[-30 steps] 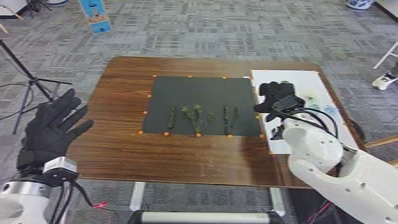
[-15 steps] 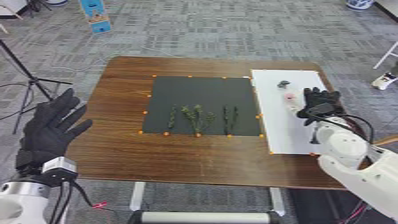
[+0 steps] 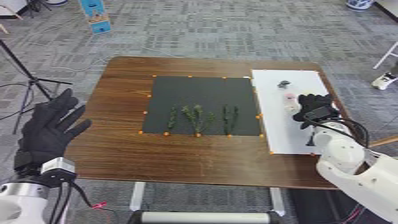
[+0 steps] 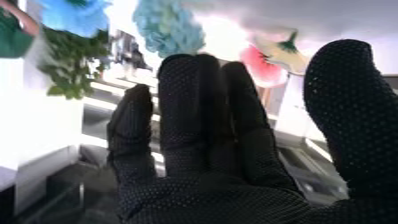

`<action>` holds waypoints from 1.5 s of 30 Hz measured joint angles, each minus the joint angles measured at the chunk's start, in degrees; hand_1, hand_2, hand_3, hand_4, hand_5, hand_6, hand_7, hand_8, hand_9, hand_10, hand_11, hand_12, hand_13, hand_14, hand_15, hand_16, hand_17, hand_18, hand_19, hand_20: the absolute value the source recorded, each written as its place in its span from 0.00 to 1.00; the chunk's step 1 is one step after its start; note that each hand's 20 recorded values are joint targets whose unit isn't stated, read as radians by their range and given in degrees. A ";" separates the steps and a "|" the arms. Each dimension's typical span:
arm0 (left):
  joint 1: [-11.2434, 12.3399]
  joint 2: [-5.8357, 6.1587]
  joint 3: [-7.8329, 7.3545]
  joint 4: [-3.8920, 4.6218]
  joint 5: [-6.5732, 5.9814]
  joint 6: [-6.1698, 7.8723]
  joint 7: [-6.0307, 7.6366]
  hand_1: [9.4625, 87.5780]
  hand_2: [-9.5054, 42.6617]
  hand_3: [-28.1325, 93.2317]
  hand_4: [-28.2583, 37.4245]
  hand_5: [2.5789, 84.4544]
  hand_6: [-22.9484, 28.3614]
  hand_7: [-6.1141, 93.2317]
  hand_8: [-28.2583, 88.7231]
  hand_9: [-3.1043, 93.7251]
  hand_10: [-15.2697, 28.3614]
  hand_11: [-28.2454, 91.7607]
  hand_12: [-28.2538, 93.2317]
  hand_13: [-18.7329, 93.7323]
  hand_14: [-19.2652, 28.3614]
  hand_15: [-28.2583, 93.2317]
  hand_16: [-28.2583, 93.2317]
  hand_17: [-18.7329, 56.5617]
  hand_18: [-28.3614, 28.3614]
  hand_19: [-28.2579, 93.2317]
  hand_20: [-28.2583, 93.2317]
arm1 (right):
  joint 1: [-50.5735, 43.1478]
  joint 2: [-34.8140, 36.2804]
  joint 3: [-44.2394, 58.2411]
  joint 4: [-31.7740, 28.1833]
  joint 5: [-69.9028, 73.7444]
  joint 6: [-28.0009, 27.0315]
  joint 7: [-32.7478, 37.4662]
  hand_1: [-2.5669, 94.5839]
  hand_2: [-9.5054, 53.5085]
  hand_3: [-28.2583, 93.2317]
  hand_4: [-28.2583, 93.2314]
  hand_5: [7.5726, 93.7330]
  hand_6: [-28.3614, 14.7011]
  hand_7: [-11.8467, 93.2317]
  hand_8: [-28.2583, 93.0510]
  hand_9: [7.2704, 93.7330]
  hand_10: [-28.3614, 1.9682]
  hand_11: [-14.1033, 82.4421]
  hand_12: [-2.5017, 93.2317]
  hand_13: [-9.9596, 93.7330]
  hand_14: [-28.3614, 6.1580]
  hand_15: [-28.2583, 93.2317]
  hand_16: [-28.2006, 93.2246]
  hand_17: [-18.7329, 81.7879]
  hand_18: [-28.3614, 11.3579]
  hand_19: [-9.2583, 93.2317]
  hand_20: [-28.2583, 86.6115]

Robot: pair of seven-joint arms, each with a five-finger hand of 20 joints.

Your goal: Arrange flowers

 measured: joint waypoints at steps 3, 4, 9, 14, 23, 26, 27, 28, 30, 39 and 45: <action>-0.02 0.00 0.00 0.00 0.00 0.00 -0.08 0.22 0.07 0.70 0.00 0.30 0.49 0.22 0.17 0.26 0.57 0.34 0.37 0.33 0.68 0.33 0.28 0.10 0.89 0.56 0.31 | 2.53 -0.42 -4.36 2.58 -2.08 6.71 -0.23 0.38 0.00 0.93 0.00 0.48 0.62 0.41 0.12 0.54 0.56 0.50 0.27 0.58 0.55 0.85 0.45 0.41 0.23 0.85 0.73; -0.04 0.01 0.00 0.00 0.00 0.00 -0.09 0.22 0.07 0.69 0.00 0.30 0.49 0.22 0.17 0.26 0.57 0.34 0.37 0.33 0.68 0.33 0.28 0.10 0.89 0.56 0.31 | 3.35 -0.65 -5.50 3.44 -2.77 8.38 -0.27 0.38 0.00 0.93 0.00 0.48 0.62 0.42 0.12 0.54 0.57 0.50 0.28 0.58 0.55 0.85 0.45 0.41 0.23 0.86 0.73; -0.12 0.10 0.00 0.03 0.00 -0.02 -0.13 0.22 0.07 0.70 0.00 0.30 0.49 0.22 0.17 0.26 0.57 0.34 0.36 0.33 0.68 0.33 0.28 0.10 0.89 0.56 0.31 | 7.57 -1.77 -10.19 6.44 -4.72 10.61 -0.37 0.39 0.00 0.93 0.00 0.48 0.64 0.44 0.11 0.54 0.59 0.53 0.29 0.59 0.55 0.85 0.47 0.41 0.23 0.86 0.73; -0.23 0.24 0.00 0.06 0.00 -0.05 -0.15 0.22 0.07 0.70 0.00 0.30 0.49 0.22 0.17 0.26 0.57 0.34 0.37 0.33 0.68 0.33 0.28 0.10 0.89 0.56 0.31 | 9.88 -2.52 -11.98 7.30 -4.88 7.76 -0.45 0.39 0.00 0.93 0.00 0.51 0.66 0.45 0.11 0.53 0.60 0.55 0.30 0.58 0.54 0.85 0.47 0.40 0.23 0.86 0.73; -0.31 0.54 -0.11 0.06 -0.02 -0.07 -0.15 0.22 0.07 0.69 0.00 0.30 0.49 0.22 0.17 0.26 0.57 0.34 0.37 0.33 0.68 0.33 0.28 0.10 0.89 0.56 0.31 | 10.47 -2.98 -10.08 5.43 -3.11 -5.11 -1.30 0.38 0.00 0.93 0.00 0.52 0.67 0.46 0.11 0.56 0.59 0.54 0.30 0.58 0.54 0.84 0.47 0.39 0.22 0.85 0.74; -0.30 0.57 -0.11 0.06 -0.03 -0.07 -0.14 0.22 0.07 0.69 0.00 0.30 0.49 0.22 0.17 0.26 0.57 0.34 0.37 0.33 0.68 0.33 0.28 0.10 0.89 0.56 0.31 | 10.67 -2.96 -9.99 5.24 -2.32 -6.28 -1.53 0.40 0.00 0.93 0.00 0.55 0.69 0.50 0.14 0.59 0.61 0.57 0.32 0.59 0.56 0.84 0.48 0.41 0.22 0.86 0.74; -0.30 0.58 -0.11 0.06 -0.03 -0.07 -0.14 0.22 0.07 0.69 0.00 0.30 0.49 0.22 0.17 0.26 0.57 0.34 0.37 0.33 0.68 0.33 0.28 0.10 0.89 0.56 0.31 | 10.74 -2.94 -10.05 5.24 -2.16 -6.28 -1.59 0.42 0.00 0.92 0.00 0.55 0.69 0.51 0.20 0.61 0.64 0.55 0.36 0.60 0.56 0.84 0.48 0.41 0.23 0.86 0.74; -0.31 0.58 -0.11 0.06 -0.03 -0.07 -0.14 0.22 0.07 0.69 0.00 0.30 0.49 0.22 0.17 0.26 0.57 0.34 0.37 0.33 0.68 0.33 0.28 0.10 0.89 0.56 0.31 | 10.85 -2.92 -10.22 5.27 -2.09 -6.20 -1.62 0.44 0.00 0.90 0.00 0.56 0.70 0.54 0.23 0.64 0.67 0.51 0.41 0.61 0.57 0.84 0.49 0.42 0.22 0.86 0.74; -0.32 0.59 -0.11 0.06 -0.03 -0.07 -0.14 0.22 0.07 0.69 0.00 0.30 0.49 0.22 0.17 0.26 0.57 0.34 0.37 0.33 0.68 0.33 0.28 0.10 0.89 0.56 0.31 | 11.32 -2.85 -10.93 5.44 -2.09 -5.58 -1.63 0.50 0.00 0.87 0.00 0.60 0.73 0.59 0.27 0.73 0.72 0.42 0.53 0.64 0.61 0.81 0.56 0.44 0.22 0.87 0.74; -0.10 0.59 -0.59 -0.17 -0.04 -0.05 -0.06 0.21 0.07 0.70 0.00 0.30 0.49 0.22 0.17 0.26 0.57 0.34 0.37 0.33 0.68 0.33 0.28 0.10 0.89 0.56 0.31 | 12.57 -2.94 -14.99 8.86 -3.74 10.59 -2.74 0.54 0.00 0.92 0.00 0.70 0.72 0.60 0.26 0.81 0.73 0.42 0.57 0.70 0.65 0.82 0.60 0.48 0.20 0.91 0.74; 0.42 1.05 -2.80 -1.00 0.04 -0.29 0.12 0.20 0.05 0.71 0.00 0.29 0.49 0.22 0.17 0.26 0.57 0.34 0.37 0.33 0.68 0.32 0.28 0.10 0.91 0.56 0.30 | 14.38 -2.38 -17.74 4.97 -3.91 11.66 -5.06 0.54 0.00 0.92 0.00 0.72 0.72 0.59 0.25 0.82 0.72 0.42 0.57 0.70 0.65 0.82 0.61 0.48 0.20 0.91 0.75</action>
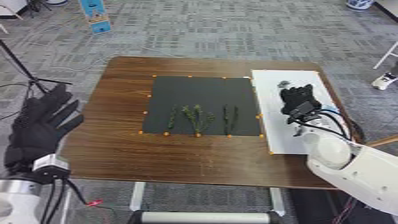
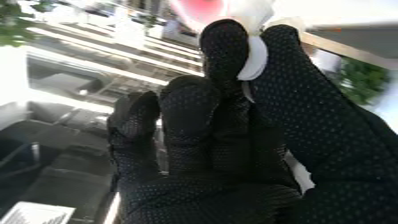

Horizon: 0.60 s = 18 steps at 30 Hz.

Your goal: Arrange flowers

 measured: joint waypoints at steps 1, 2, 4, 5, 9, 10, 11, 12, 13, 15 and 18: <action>0.00 0.19 -0.34 -0.09 -0.01 -0.12 0.00 0.20 0.05 0.71 0.00 0.29 0.49 0.22 0.17 0.26 0.57 0.34 0.37 0.33 0.68 0.32 0.28 0.10 0.91 0.56 0.30 | 1.26 0.26 -1.47 -1.35 0.17 0.01 -0.73 0.54 0.00 0.92 0.00 0.72 0.72 0.59 0.25 0.82 0.72 0.42 0.57 0.70 0.65 0.82 0.61 0.48 0.20 0.91 0.75; -0.01 0.41 -0.63 -0.17 -0.08 -0.30 0.00 0.20 0.04 0.72 0.00 0.29 0.49 0.22 0.17 0.26 0.57 0.34 0.37 0.33 0.68 0.32 0.28 0.10 0.91 0.56 0.30 | 2.83 0.47 -3.13 -2.72 0.51 0.06 -1.74 0.54 0.00 0.92 0.00 0.72 0.72 0.59 0.24 0.82 0.72 0.41 0.57 0.70 0.65 0.82 0.61 0.48 0.20 0.91 0.75; -0.10 0.92 -1.13 -0.24 -0.60 -0.85 0.02 0.19 0.03 0.73 0.00 0.29 0.49 0.22 0.17 0.25 0.57 0.34 0.37 0.33 0.68 0.32 0.28 0.10 0.91 0.56 0.30 | 6.50 0.52 -6.32 -5.15 2.05 0.55 -4.95 0.54 0.00 0.92 0.00 0.73 0.72 0.59 0.24 0.82 0.72 0.41 0.57 0.70 0.64 0.82 0.61 0.48 0.20 0.91 0.75; -0.15 1.17 -1.34 -0.27 -1.08 -1.18 0.06 0.18 0.03 0.73 0.00 0.29 0.49 0.22 0.17 0.25 0.57 0.34 0.37 0.32 0.68 0.32 0.28 0.10 0.91 0.56 0.30 | 8.32 0.35 -7.53 -6.00 3.22 0.97 -6.99 0.54 0.00 0.91 0.00 0.73 0.72 0.59 0.23 0.83 0.73 0.41 0.57 0.70 0.65 0.82 0.61 0.48 0.20 0.90 0.75; -0.19 1.85 -2.45 -0.61 -3.07 -2.72 0.22 0.18 0.01 0.74 0.00 0.28 0.48 0.22 0.17 0.25 0.57 0.33 0.37 0.32 0.68 0.31 0.28 0.09 0.92 0.55 0.30 | 14.64 -2.43 -9.62 -6.26 8.26 3.27 -15.12 0.54 0.00 0.91 0.00 0.73 0.73 0.59 0.23 0.83 0.73 0.41 0.57 0.69 0.65 0.82 0.61 0.47 0.21 0.90 0.75; -0.18 1.92 -2.82 -0.75 -3.14 -3.01 0.22 0.18 0.01 0.74 0.00 0.28 0.48 0.22 0.17 0.25 0.57 0.33 0.37 0.32 0.68 0.31 0.28 0.09 0.92 0.55 0.30 | 16.04 -3.52 -9.91 -5.81 9.09 3.78 -16.64 0.54 0.00 0.91 0.00 0.73 0.73 0.59 0.23 0.83 0.73 0.41 0.57 0.69 0.65 0.82 0.61 0.47 0.21 0.90 0.75; -0.17 1.95 -3.24 -0.87 -3.14 -3.28 0.22 0.18 0.01 0.74 0.00 0.28 0.48 0.22 0.17 0.25 0.57 0.33 0.37 0.32 0.68 0.31 0.28 0.09 0.92 0.55 0.30 | 17.43 -4.76 -10.27 -5.22 9.65 4.07 -17.95 0.54 0.00 0.91 0.00 0.73 0.73 0.58 0.22 0.83 0.73 0.40 0.57 0.69 0.66 0.82 0.61 0.47 0.21 0.90 0.75; -0.17 1.98 -3.67 -0.99 -3.13 -3.53 0.21 0.18 0.01 0.74 0.00 0.28 0.48 0.22 0.17 0.25 0.57 0.33 0.37 0.32 0.68 0.31 0.28 0.09 0.92 0.55 0.30 | 18.93 -6.12 -10.86 -4.54 9.98 4.17 -18.99 0.54 0.00 0.91 0.00 0.74 0.73 0.58 0.22 0.83 0.73 0.40 0.57 0.69 0.65 0.82 0.61 0.47 0.21 0.90 0.75; -0.17 2.01 -4.01 -1.11 -3.11 -3.70 0.22 0.18 0.01 0.74 0.00 0.28 0.48 0.22 0.17 0.25 0.57 0.33 0.37 0.32 0.67 0.31 0.28 0.09 0.92 0.55 0.29 | 20.46 -7.48 -11.76 -3.92 10.14 4.18 -19.69 0.54 0.00 0.91 0.00 0.74 0.73 0.58 0.22 0.83 0.73 0.40 0.56 0.69 0.65 0.82 0.61 0.47 0.21 0.90 0.74; -0.22 2.16 -4.46 -1.26 -3.05 -3.82 0.23 0.19 0.01 0.74 0.00 0.28 0.48 0.22 0.17 0.25 0.57 0.33 0.37 0.32 0.68 0.31 0.28 0.09 0.92 0.55 0.29 | 23.79 -10.27 -14.63 -3.03 10.27 4.15 -19.95 0.54 0.00 0.91 0.00 0.74 0.73 0.58 0.22 0.84 0.73 0.40 0.56 0.69 0.65 0.82 0.61 0.48 0.21 0.90 0.74; -0.47 2.61 -4.64 -1.32 -2.97 -3.81 0.51 0.19 0.01 0.74 0.00 0.29 0.49 0.22 0.17 0.25 0.57 0.33 0.37 0.32 0.68 0.31 0.28 0.10 0.91 0.55 0.30 | 27.99 -14.45 -19.39 -2.33 10.59 4.02 -19.44 0.55 0.00 0.90 0.00 0.75 0.74 0.58 0.21 0.84 0.74 0.40 0.56 0.69 0.66 0.82 0.61 0.47 0.21 0.90 0.74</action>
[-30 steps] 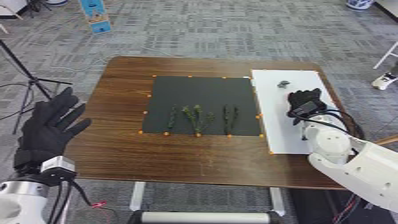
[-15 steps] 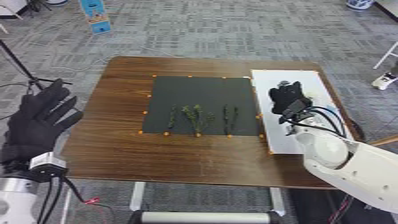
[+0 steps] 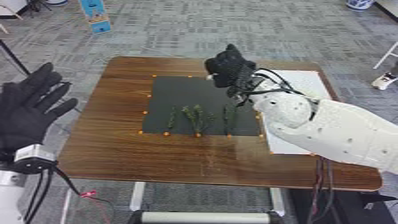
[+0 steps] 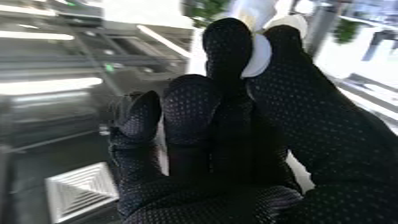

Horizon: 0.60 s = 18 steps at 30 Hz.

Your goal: Arrange flowers

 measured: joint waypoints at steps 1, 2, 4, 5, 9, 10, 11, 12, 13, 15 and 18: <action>-0.12 0.20 0.00 0.00 0.03 0.03 0.13 0.19 0.01 0.74 0.00 0.29 0.49 0.22 0.17 0.25 0.57 0.33 0.37 0.32 0.68 0.31 0.28 0.10 0.90 0.55 0.30 | 0.70 -1.38 -0.83 0.25 0.09 -0.19 -0.03 0.55 0.00 0.90 0.00 0.75 0.74 0.57 0.21 0.84 0.74 0.39 0.56 0.69 0.66 0.82 0.61 0.47 0.21 0.90 0.74; -0.25 0.39 0.00 0.00 0.07 0.06 0.28 0.19 0.01 0.74 0.00 0.29 0.49 0.22 0.17 0.25 0.57 0.33 0.37 0.32 0.68 0.31 0.28 0.10 0.90 0.55 0.30 | 0.96 -2.73 -1.10 0.56 0.25 -0.54 -0.25 0.55 0.00 0.90 0.00 0.75 0.74 0.57 0.21 0.84 0.74 0.39 0.56 0.69 0.66 0.82 0.61 0.47 0.22 0.90 0.74; -0.50 0.79 0.03 0.00 0.18 0.10 0.50 0.19 0.01 0.74 0.00 0.29 0.49 0.22 0.17 0.25 0.57 0.33 0.37 0.32 0.68 0.31 0.28 0.10 0.90 0.55 0.30 | 0.94 -5.27 -1.15 1.26 0.66 -1.97 -1.33 0.55 0.00 0.90 0.00 0.76 0.74 0.57 0.20 0.84 0.74 0.39 0.56 0.69 0.66 0.82 0.61 0.47 0.22 0.90 0.74; -0.64 0.99 0.10 0.00 0.25 0.12 0.54 0.19 0.01 0.74 0.00 0.29 0.49 0.22 0.17 0.25 0.57 0.33 0.37 0.32 0.68 0.31 0.28 0.10 0.90 0.55 0.30 | 0.88 -6.35 -1.27 1.54 0.81 -2.96 -2.16 0.55 0.00 0.90 0.00 0.76 0.74 0.57 0.20 0.84 0.74 0.39 0.56 0.69 0.66 0.82 0.61 0.47 0.22 0.90 0.74; -1.16 1.61 0.21 0.00 0.50 0.24 0.64 0.19 0.01 0.74 0.00 0.29 0.49 0.22 0.17 0.25 0.57 0.33 0.37 0.32 0.68 0.31 0.28 0.10 0.90 0.55 0.30 | 1.26 -9.78 -4.67 2.41 1.17 -4.95 -4.27 0.55 0.00 0.90 0.00 0.76 0.75 0.56 0.20 0.84 0.74 0.39 0.57 0.69 0.66 0.82 0.61 0.47 0.22 0.89 0.74; -1.17 1.69 0.21 -0.01 0.52 0.29 0.76 0.19 0.01 0.74 0.00 0.29 0.49 0.22 0.17 0.25 0.57 0.33 0.37 0.32 0.68 0.31 0.28 0.10 0.90 0.55 0.30 | 1.61 -10.52 -6.21 2.61 1.30 -4.95 -4.31 0.55 0.00 0.90 0.00 0.77 0.75 0.56 0.20 0.84 0.74 0.39 0.57 0.69 0.66 0.81 0.61 0.47 0.22 0.89 0.74; -1.17 1.75 0.21 -0.01 0.53 0.32 0.87 0.19 0.01 0.74 0.00 0.29 0.49 0.22 0.17 0.25 0.57 0.33 0.37 0.32 0.68 0.31 0.28 0.10 0.90 0.55 0.30 | 1.90 -11.21 -7.56 2.86 1.45 -4.93 -4.34 0.55 0.00 0.90 0.00 0.77 0.75 0.56 0.19 0.84 0.74 0.39 0.57 0.69 0.66 0.81 0.61 0.47 0.22 0.89 0.74; -1.16 1.82 0.22 -0.01 0.54 0.34 0.95 0.19 0.02 0.74 0.00 0.29 0.49 0.22 0.17 0.25 0.57 0.33 0.37 0.32 0.68 0.31 0.28 0.10 0.90 0.55 0.30 | 2.07 -11.90 -8.62 3.18 1.62 -4.89 -4.39 0.55 0.00 0.90 0.00 0.77 0.75 0.56 0.19 0.84 0.75 0.39 0.57 0.69 0.67 0.81 0.61 0.47 0.22 0.89 0.75; -1.17 1.90 0.24 -0.01 0.54 0.35 1.02 0.19 0.02 0.74 0.00 0.29 0.49 0.22 0.17 0.25 0.57 0.33 0.37 0.32 0.68 0.31 0.28 0.10 0.90 0.55 0.30 | 2.10 -12.57 -9.25 3.59 1.77 -4.85 -4.47 0.55 0.00 0.90 0.00 0.77 0.75 0.56 0.19 0.84 0.75 0.39 0.57 0.69 0.67 0.81 0.61 0.47 0.22 0.89 0.75; -1.26 2.13 0.44 0.00 0.58 0.41 1.12 0.19 0.02 0.74 0.00 0.29 0.49 0.22 0.17 0.25 0.57 0.33 0.37 0.32 0.68 0.31 0.28 0.10 0.90 0.55 0.30 | 2.10 -13.91 -9.76 4.63 2.02 -4.72 -4.64 0.55 0.00 0.90 0.00 0.77 0.75 0.55 0.19 0.84 0.75 0.39 0.57 0.69 0.67 0.81 0.61 0.47 0.22 0.89 0.75; -1.58 2.59 0.80 0.02 0.68 0.55 1.26 0.19 0.02 0.74 0.00 0.29 0.49 0.22 0.17 0.25 0.57 0.33 0.37 0.32 0.68 0.31 0.28 0.10 0.89 0.55 0.30 | 2.47 -15.92 -10.29 6.35 2.06 -4.02 -4.67 0.55 0.00 0.90 0.00 0.78 0.76 0.55 0.19 0.83 0.75 0.39 0.57 0.68 0.67 0.81 0.61 0.47 0.22 0.89 0.75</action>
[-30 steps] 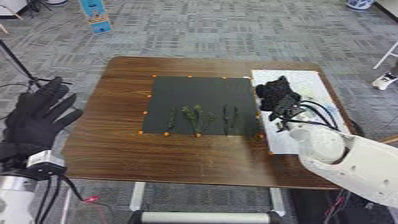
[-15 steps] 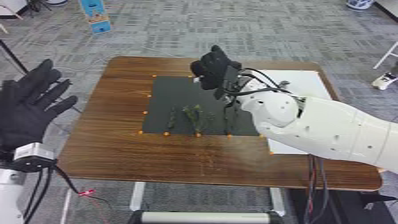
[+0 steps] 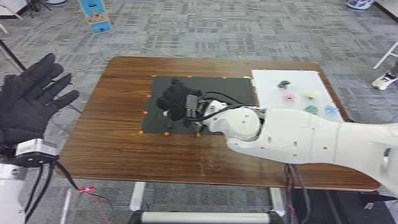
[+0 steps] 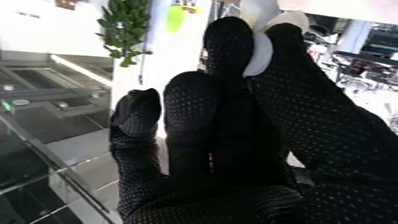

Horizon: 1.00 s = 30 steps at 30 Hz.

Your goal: Arrange flowers

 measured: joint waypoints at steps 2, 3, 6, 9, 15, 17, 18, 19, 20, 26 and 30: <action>-0.30 0.34 0.26 0.02 0.06 0.08 0.03 0.19 0.02 0.74 0.00 0.29 0.49 0.22 0.17 0.25 0.57 0.33 0.37 0.32 0.68 0.31 0.28 0.10 0.89 0.55 0.30 | 0.59 -1.38 -0.54 1.22 0.00 0.73 0.01 0.55 0.00 0.89 0.00 0.79 0.77 0.54 0.18 0.83 0.75 0.39 0.57 0.68 0.68 0.81 0.61 0.47 0.22 0.89 0.75; -0.44 0.52 0.39 0.03 0.13 0.12 0.04 0.18 0.02 0.74 0.00 0.29 0.49 0.22 0.17 0.25 0.57 0.33 0.37 0.32 0.68 0.31 0.28 0.10 0.89 0.55 0.30 | 0.93 -2.05 -0.79 1.76 0.00 1.13 0.12 0.55 0.00 0.89 0.00 0.79 0.77 0.54 0.18 0.83 0.75 0.39 0.57 0.68 0.68 0.81 0.61 0.47 0.22 0.89 0.75; -0.84 0.95 0.79 0.04 0.36 0.19 0.05 0.18 0.02 0.74 0.00 0.29 0.49 0.22 0.17 0.25 0.57 0.33 0.37 0.32 0.68 0.31 0.28 0.10 0.89 0.55 0.30 | 1.80 -3.59 -1.27 2.38 -0.03 2.12 1.02 0.55 0.00 0.89 0.00 0.80 0.78 0.53 0.18 0.83 0.75 0.39 0.58 0.68 0.67 0.81 0.62 0.47 0.22 0.89 0.75; -1.06 1.25 1.03 0.04 0.46 0.26 0.08 0.18 0.02 0.74 0.00 0.29 0.49 0.22 0.17 0.25 0.57 0.33 0.37 0.32 0.68 0.31 0.28 0.10 0.89 0.55 0.30 | 2.38 -4.68 -1.52 2.41 -0.28 2.93 2.58 0.55 0.00 0.88 0.00 0.81 0.79 0.52 0.18 0.83 0.75 0.40 0.58 0.68 0.67 0.81 0.62 0.47 0.23 0.89 0.75; -1.11 1.65 1.32 0.04 0.48 0.64 0.58 0.18 0.02 0.74 0.00 0.29 0.49 0.22 0.17 0.25 0.57 0.33 0.37 0.32 0.68 0.32 0.28 0.10 0.89 0.55 0.30 | 3.48 -7.32 -3.55 4.21 -1.28 4.46 5.00 0.55 0.00 0.88 0.00 0.81 0.79 0.51 0.18 0.82 0.76 0.40 0.58 0.68 0.68 0.81 0.62 0.47 0.23 0.89 0.75; -1.39 1.84 1.73 0.04 0.50 0.67 0.74 0.18 0.02 0.74 0.00 0.29 0.49 0.22 0.17 0.25 0.57 0.33 0.37 0.32 0.68 0.32 0.28 0.10 0.89 0.55 0.30 | 3.65 -8.62 -4.23 5.82 -1.46 4.85 5.21 0.55 0.00 0.88 0.00 0.81 0.79 0.51 0.19 0.82 0.76 0.40 0.58 0.68 0.68 0.81 0.62 0.47 0.23 0.89 0.75; -1.61 1.97 1.97 0.06 0.52 0.67 0.82 0.18 0.02 0.74 0.00 0.29 0.49 0.22 0.17 0.26 0.57 0.33 0.37 0.32 0.68 0.32 0.28 0.10 0.89 0.55 0.30 | 3.71 -9.29 -4.57 6.67 -1.57 5.05 5.34 0.55 0.00 0.88 0.00 0.81 0.79 0.51 0.18 0.82 0.76 0.40 0.58 0.68 0.68 0.81 0.62 0.47 0.23 0.89 0.75; -1.86 2.09 2.20 0.09 0.52 0.67 0.90 0.18 0.02 0.74 0.00 0.29 0.49 0.22 0.17 0.26 0.57 0.33 0.37 0.33 0.68 0.32 0.28 0.10 0.89 0.55 0.30 | 3.71 -9.90 -4.82 7.43 -1.70 5.14 5.46 0.55 0.00 0.88 0.00 0.81 0.79 0.51 0.18 0.82 0.76 0.40 0.58 0.68 0.68 0.81 0.62 0.47 0.23 0.89 0.75; -2.14 2.23 2.43 0.14 0.53 0.67 0.95 0.18 0.03 0.74 0.00 0.29 0.49 0.22 0.17 0.26 0.57 0.33 0.37 0.33 0.68 0.32 0.28 0.10 0.89 0.55 0.30 | 3.71 -10.45 -5.01 8.08 -1.80 5.15 5.56 0.56 0.00 0.88 0.00 0.81 0.79 0.50 0.18 0.82 0.76 0.40 0.58 0.68 0.68 0.81 0.62 0.47 0.23 0.89 0.75; -4.04 3.32 3.95 0.59 0.55 0.62 1.13 0.18 0.02 0.75 0.00 0.30 0.49 0.22 0.17 0.26 0.57 0.33 0.37 0.33 0.68 0.32 0.28 0.10 0.89 0.55 0.30 | 3.70 -12.59 -5.55 10.13 -1.99 4.64 5.89 0.56 0.00 0.87 0.00 0.82 0.79 0.50 0.18 0.82 0.75 0.40 0.58 0.68 0.67 0.82 0.62 0.47 0.23 0.89 0.75; -5.25 3.82 4.86 0.92 0.55 0.61 1.14 0.18 0.03 0.74 0.00 0.30 0.49 0.22 0.17 0.26 0.57 0.33 0.37 0.32 0.68 0.32 0.28 0.10 0.89 0.55 0.30 | 3.63 -13.18 -5.60 10.76 -1.99 3.60 5.99 0.56 0.00 0.87 0.00 0.82 0.81 0.49 0.18 0.82 0.76 0.40 0.57 0.68 0.67 0.82 0.62 0.47 0.23 0.89 0.75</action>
